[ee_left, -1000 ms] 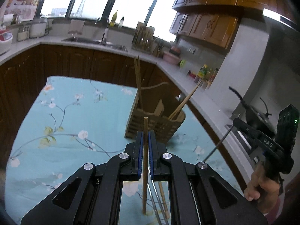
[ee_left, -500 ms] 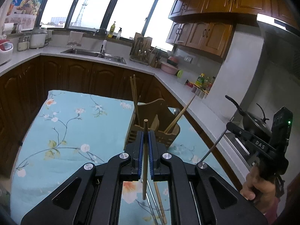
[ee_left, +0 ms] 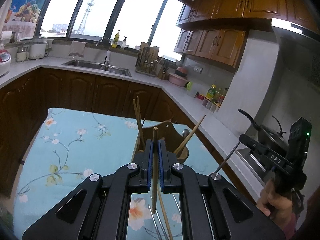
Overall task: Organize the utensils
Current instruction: 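Lift both chopsticks upright and carry them above the wooden holder, then lower both chopsticks into the holder and open both grippers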
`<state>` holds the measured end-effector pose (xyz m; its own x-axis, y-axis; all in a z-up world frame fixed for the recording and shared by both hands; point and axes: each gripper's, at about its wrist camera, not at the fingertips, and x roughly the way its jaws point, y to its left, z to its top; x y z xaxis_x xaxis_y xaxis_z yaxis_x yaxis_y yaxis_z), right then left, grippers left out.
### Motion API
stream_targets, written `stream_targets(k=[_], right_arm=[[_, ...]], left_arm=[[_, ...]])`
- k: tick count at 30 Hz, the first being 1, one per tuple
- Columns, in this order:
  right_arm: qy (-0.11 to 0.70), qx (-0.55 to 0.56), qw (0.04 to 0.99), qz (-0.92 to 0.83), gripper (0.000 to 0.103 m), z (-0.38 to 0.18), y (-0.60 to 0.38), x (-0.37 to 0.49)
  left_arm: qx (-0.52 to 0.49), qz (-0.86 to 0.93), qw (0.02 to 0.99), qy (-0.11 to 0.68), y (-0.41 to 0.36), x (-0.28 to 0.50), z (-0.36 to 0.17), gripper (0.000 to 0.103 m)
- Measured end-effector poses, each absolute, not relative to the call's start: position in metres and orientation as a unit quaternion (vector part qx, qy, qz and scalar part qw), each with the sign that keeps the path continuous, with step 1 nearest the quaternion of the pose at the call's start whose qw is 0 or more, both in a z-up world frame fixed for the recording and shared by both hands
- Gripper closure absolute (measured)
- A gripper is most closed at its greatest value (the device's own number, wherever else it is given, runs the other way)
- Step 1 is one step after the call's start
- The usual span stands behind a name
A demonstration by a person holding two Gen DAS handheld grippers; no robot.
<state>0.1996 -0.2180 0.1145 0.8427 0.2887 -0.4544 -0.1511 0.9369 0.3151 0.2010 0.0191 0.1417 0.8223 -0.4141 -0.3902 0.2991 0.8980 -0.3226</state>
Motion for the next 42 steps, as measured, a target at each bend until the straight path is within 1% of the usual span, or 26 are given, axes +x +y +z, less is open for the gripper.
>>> stream_targets(k=[8,14,23,28,31,42], right_arm=[[0.249,0.140,0.952,0.113,0.099,0.118,-0.220,0.209],[0.236,0.145,0.955,0.109,0.099,0.126,-0.223,0.220],[0.199,0.148,0.964,0.096,0.099,0.153,-0.229,0.257],[0.192,0.142,0.967,0.086,0.099,0.154,-0.230,0.284],[0.192,0.136,0.968,0.082,0.099,0.144,-0.229,0.292],[0.222,0.155,0.960,0.072,0.099,0.093,-0.226,0.305]], left_arm=[[-0.123,-0.192,0.949,0.220,0.018,0.208,0.147,0.099],[-0.118,-0.193,0.953,0.199,0.015,0.221,0.164,0.099],[-0.117,-0.183,0.964,0.153,0.012,0.257,0.201,0.099],[-0.126,-0.168,0.968,0.137,0.009,0.284,0.206,0.099],[-0.145,-0.159,0.968,0.131,0.011,0.300,0.196,0.099],[-0.156,-0.135,0.962,0.180,0.001,0.328,0.124,0.099]])
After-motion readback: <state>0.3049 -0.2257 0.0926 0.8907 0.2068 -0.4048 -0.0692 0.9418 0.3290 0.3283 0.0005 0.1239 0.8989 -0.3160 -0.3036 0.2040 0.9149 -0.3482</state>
